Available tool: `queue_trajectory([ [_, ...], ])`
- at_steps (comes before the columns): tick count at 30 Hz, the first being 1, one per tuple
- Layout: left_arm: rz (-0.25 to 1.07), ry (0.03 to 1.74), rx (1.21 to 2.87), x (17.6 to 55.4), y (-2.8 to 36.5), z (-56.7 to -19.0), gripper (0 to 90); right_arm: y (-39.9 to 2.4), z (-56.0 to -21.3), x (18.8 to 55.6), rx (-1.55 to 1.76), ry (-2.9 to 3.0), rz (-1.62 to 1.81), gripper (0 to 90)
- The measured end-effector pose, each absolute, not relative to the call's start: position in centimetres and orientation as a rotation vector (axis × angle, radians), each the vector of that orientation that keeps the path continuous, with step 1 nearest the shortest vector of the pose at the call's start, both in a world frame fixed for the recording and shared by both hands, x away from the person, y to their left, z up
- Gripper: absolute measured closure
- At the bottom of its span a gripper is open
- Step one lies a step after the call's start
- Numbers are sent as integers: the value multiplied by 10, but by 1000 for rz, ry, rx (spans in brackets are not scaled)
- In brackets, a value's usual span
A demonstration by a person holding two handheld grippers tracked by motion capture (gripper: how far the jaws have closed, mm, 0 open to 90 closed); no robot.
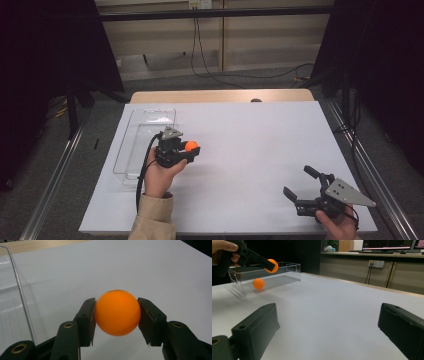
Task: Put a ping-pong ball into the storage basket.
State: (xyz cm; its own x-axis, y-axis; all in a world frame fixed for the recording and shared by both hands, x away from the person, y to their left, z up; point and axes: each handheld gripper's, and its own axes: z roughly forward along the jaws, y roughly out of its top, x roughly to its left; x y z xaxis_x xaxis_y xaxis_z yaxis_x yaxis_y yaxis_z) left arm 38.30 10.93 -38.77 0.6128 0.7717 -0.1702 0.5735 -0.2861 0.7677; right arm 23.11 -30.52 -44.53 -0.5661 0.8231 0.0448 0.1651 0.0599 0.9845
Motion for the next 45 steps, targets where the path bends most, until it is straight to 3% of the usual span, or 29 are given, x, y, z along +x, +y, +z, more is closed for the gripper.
queue_trajectory([
  [45, 318, 1085, 1973, 383, 127, -381, 510, -305, -445, 231, 987, 1792, 1546, 24],
])
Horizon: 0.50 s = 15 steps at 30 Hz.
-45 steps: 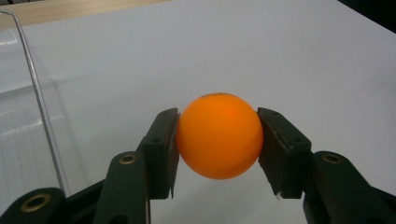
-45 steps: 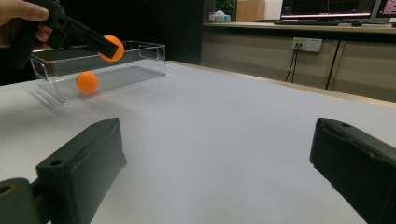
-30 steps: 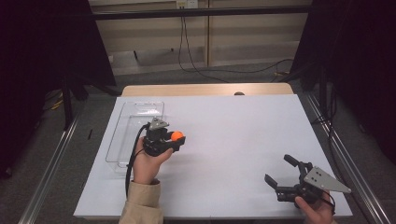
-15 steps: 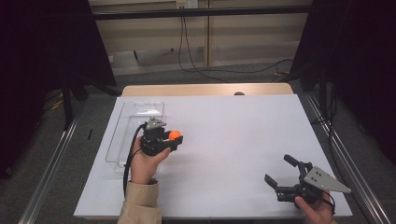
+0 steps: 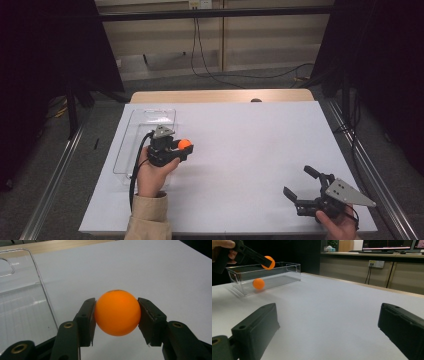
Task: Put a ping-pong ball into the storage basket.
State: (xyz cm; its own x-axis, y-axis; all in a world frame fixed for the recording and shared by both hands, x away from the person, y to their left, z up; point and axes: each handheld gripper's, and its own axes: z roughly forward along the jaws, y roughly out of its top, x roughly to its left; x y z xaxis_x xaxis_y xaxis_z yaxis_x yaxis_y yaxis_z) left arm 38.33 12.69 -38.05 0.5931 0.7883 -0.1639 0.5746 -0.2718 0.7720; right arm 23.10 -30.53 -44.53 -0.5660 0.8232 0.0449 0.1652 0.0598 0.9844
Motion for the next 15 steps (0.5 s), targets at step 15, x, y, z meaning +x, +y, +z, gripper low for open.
queue_trajectory([
  [15, 329, 1091, 1967, 383, 133, -379, 510, -305, -445, 231, 986, 1792, 1545, 24],
])
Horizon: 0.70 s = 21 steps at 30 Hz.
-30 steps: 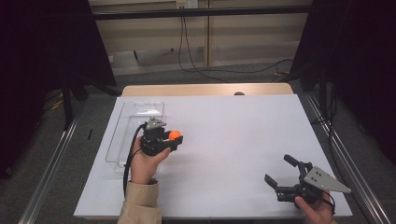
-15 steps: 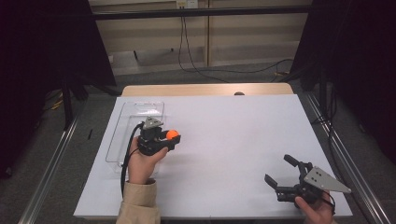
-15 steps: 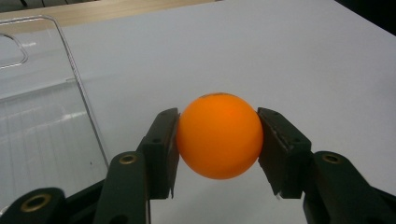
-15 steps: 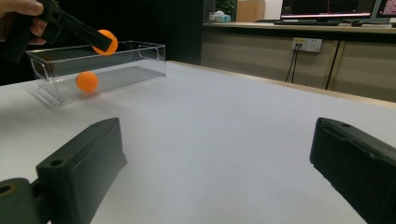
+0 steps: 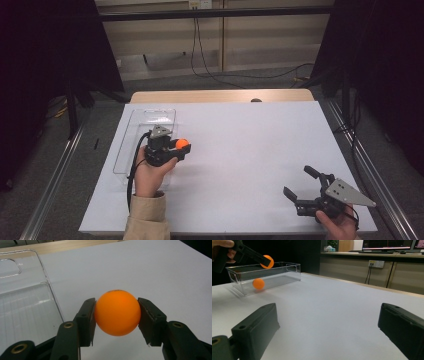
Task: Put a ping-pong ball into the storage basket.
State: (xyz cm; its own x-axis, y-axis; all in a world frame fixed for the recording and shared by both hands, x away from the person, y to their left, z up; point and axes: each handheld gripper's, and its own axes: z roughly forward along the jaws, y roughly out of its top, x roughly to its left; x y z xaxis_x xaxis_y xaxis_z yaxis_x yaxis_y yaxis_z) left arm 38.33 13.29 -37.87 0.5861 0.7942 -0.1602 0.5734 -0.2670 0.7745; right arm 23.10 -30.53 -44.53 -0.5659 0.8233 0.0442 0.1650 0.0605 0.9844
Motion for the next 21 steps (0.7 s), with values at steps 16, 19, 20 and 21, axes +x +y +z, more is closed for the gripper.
queue_trajectory([
  [16, 344, 1093, 1967, 383, 138, -377, 510, -305, -445, 231, 984, 1793, 1548, 24],
  [19, 342, 1097, 1962, 383, 139, -377, 510, -305, -445, 231, 985, 1793, 1547, 24],
  [20, 342, 1097, 1963, 383, 139, -377, 510, -305, -445, 231, 985, 1793, 1547, 24],
  [21, 345, 1097, 1963, 383, 140, -377, 510, -305, -445, 231, 984, 1792, 1547, 24],
])
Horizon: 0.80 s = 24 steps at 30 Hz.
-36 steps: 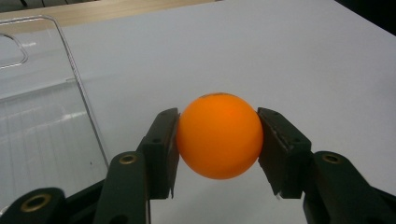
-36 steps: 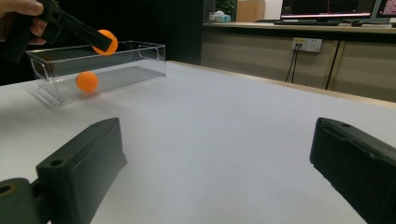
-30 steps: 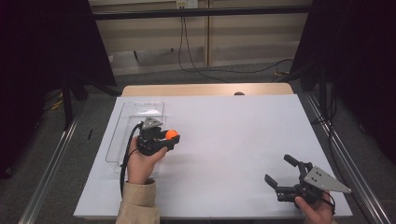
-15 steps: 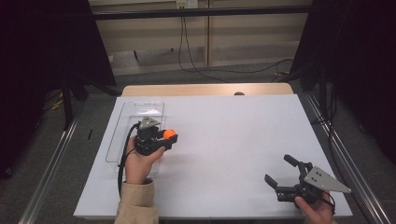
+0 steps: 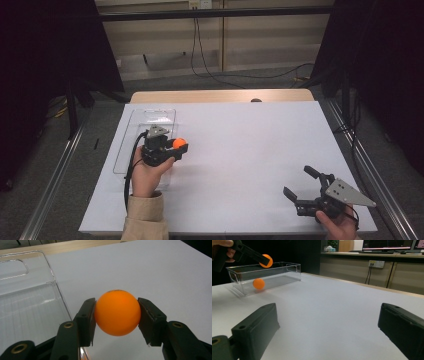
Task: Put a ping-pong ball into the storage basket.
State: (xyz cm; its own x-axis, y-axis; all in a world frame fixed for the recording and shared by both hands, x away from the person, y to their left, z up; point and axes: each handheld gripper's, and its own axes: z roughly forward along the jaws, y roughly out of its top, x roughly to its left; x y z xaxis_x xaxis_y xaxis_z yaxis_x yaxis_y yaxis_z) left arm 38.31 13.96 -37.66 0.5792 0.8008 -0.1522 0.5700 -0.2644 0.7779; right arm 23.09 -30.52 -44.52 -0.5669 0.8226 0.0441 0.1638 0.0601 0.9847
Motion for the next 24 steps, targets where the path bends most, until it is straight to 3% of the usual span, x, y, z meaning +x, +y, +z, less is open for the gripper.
queue_trajectory([
  [24, 361, 1112, 1949, 383, 148, -375, 510, -305, -445, 231, 984, 1793, 1545, 24],
])
